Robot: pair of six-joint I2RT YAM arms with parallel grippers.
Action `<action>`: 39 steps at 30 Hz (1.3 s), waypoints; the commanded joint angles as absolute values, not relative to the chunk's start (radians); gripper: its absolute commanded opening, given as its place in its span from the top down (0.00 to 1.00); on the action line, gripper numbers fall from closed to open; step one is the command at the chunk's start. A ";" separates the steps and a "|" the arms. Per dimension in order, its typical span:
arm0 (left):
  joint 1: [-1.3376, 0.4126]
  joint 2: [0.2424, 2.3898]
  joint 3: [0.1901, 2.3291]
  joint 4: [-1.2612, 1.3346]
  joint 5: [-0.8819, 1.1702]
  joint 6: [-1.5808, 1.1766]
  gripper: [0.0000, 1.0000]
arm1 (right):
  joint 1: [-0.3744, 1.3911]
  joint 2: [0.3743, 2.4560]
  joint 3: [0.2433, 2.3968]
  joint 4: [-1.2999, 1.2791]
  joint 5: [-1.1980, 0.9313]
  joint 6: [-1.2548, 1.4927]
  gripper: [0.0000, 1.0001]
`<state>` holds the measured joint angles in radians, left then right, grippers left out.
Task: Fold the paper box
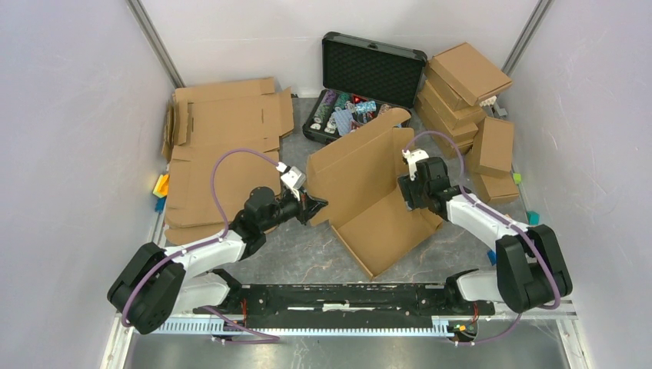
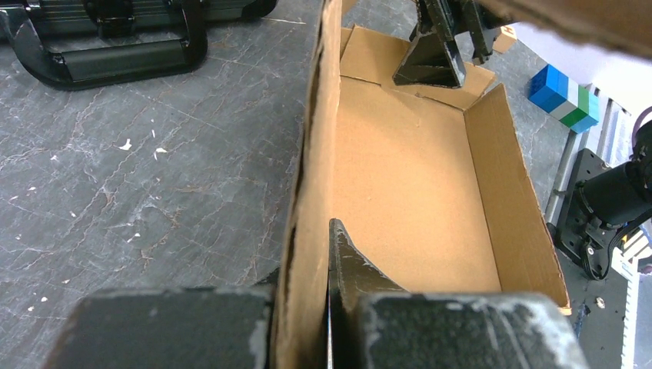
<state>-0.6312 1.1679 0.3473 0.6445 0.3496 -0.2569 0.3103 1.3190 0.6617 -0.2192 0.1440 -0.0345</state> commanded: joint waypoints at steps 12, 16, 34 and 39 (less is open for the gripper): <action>-0.650 1.163 0.379 0.640 0.364 -0.209 0.97 | 0.346 1.409 0.658 -0.136 0.252 -0.035 0.49; -0.655 1.162 0.379 0.640 0.363 -0.209 0.97 | 0.352 1.413 0.650 -0.143 0.284 -0.034 0.56; -0.669 1.150 0.378 0.644 0.365 -0.212 0.84 | 0.382 1.338 0.607 -0.164 0.303 -0.002 0.33; -0.669 1.145 0.376 0.645 0.356 -0.212 0.82 | 0.382 1.319 0.604 -0.220 0.354 0.033 0.35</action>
